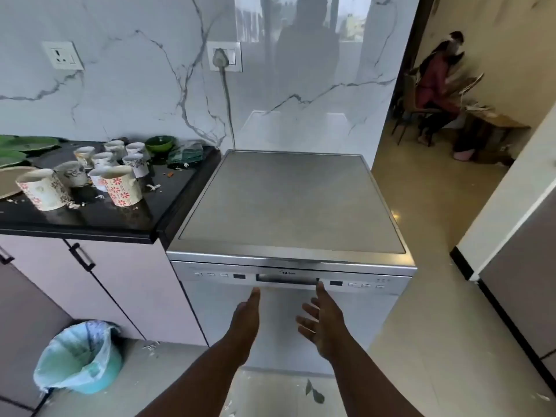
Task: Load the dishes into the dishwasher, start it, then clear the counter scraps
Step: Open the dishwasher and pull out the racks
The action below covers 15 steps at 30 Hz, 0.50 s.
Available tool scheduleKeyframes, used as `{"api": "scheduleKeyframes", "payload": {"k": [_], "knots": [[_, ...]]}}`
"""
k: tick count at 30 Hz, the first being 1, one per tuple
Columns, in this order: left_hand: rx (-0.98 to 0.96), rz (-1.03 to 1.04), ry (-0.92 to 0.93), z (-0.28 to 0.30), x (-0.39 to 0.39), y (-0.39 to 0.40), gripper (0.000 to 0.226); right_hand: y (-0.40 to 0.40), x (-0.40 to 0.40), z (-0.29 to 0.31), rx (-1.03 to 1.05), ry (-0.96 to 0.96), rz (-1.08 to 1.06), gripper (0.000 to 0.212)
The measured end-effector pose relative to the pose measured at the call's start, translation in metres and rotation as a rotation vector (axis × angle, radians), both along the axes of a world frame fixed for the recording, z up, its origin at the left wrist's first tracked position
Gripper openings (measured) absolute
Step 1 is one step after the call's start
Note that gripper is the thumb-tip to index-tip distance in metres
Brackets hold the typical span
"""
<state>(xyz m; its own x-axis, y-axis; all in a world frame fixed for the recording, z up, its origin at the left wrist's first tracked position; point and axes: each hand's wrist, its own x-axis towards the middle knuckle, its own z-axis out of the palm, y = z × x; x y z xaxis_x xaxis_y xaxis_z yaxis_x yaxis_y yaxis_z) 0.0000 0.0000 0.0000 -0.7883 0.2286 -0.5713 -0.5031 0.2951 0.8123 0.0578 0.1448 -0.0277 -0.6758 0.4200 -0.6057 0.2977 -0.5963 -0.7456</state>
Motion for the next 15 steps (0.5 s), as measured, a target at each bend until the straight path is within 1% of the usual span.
{"api": "scheduleKeyframes", "payload": {"k": [2,4,7,11,12,15], "knots": [[0.147,0.045,-0.167,-0.013,-0.012,0.003,0.063,0.004,-0.014,-0.009,-0.18,0.073,-0.046,0.064],[0.234,0.082,-0.23,-0.02,-0.025,0.007,0.061,0.006,-0.029,-0.014,-0.291,0.135,-0.101,0.062],[0.413,0.162,-0.31,-0.028,-0.044,0.022,0.059,0.012,-0.05,-0.015,-0.34,0.175,-0.203,0.048],[0.574,0.257,-0.381,-0.038,-0.068,0.04,0.055,0.026,-0.068,-0.016,-0.345,0.191,-0.257,0.011],[0.612,0.288,-0.391,-0.041,-0.074,0.044,0.055,0.028,-0.07,-0.018,-0.358,0.193,-0.261,0.008],[0.702,0.313,-0.406,-0.047,-0.084,0.051,0.061,0.024,-0.073,-0.028,-0.405,0.211,-0.27,0.01]]}}
